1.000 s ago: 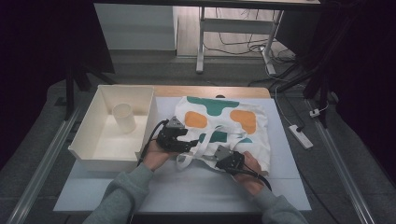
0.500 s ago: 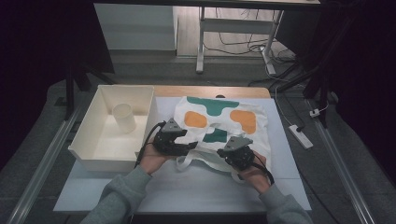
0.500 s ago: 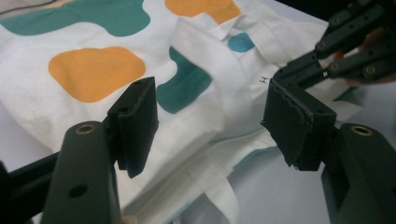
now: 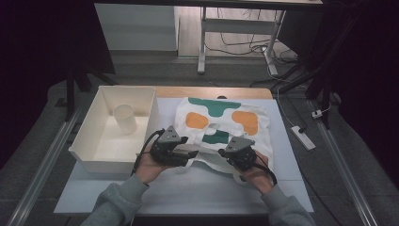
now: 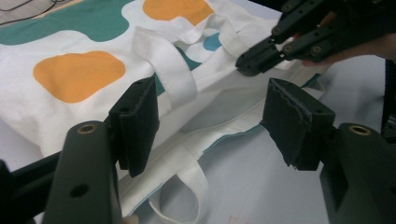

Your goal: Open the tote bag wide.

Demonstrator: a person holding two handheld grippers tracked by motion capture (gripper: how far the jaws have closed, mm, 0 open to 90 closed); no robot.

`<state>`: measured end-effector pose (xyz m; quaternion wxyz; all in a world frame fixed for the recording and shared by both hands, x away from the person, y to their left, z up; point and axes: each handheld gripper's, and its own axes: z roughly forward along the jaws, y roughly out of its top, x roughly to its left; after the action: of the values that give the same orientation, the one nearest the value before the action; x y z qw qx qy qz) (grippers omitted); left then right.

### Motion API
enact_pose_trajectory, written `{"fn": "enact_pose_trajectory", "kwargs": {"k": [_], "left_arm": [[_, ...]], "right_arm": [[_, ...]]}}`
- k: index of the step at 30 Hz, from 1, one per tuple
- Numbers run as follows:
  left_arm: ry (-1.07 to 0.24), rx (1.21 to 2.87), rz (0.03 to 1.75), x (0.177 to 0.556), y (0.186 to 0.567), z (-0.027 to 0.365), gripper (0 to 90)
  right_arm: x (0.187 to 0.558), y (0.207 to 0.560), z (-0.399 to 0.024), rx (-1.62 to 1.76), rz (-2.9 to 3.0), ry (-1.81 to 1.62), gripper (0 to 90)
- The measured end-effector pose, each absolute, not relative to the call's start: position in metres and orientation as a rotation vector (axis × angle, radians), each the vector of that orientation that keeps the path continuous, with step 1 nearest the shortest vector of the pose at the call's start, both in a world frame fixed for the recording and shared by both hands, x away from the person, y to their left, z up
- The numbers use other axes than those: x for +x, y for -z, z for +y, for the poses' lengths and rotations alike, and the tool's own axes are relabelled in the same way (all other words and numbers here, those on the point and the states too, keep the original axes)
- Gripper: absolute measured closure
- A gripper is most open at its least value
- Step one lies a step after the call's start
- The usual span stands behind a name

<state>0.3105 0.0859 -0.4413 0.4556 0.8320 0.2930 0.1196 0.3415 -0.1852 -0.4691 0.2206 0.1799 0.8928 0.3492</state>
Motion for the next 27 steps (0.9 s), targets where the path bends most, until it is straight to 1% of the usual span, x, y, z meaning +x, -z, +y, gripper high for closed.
{"fn": "enact_pose_trajectory", "kwargs": {"k": [4, 9, 17, 22, 27], "left_arm": [[-0.280, 2.098, 0.677, 0.308, 0.445, 0.076, 37.8], [-0.261, 2.203, 0.612, 0.309, 0.459, 0.054, 38.5], [-0.256, 2.352, 0.555, 0.324, 0.485, 0.023, 37.8], [-0.253, 2.424, 0.515, 0.331, 0.496, 0.011, 37.3], [-0.282, 2.496, 0.502, 0.333, 0.505, 0.011, 34.9]], "right_arm": [[0.348, 0.466, -0.189, 0.530, 2.434, -0.980, 90.0], [0.355, 0.458, -0.189, 0.547, 2.391, -1.002, 90.0], [0.364, 0.458, -0.193, 0.590, 2.391, -1.033, 90.0], [0.364, 0.458, -0.193, 0.586, 2.392, -1.030, 90.0], [0.364, 0.458, -0.194, 0.589, 2.393, -1.033, 90.0]]}}
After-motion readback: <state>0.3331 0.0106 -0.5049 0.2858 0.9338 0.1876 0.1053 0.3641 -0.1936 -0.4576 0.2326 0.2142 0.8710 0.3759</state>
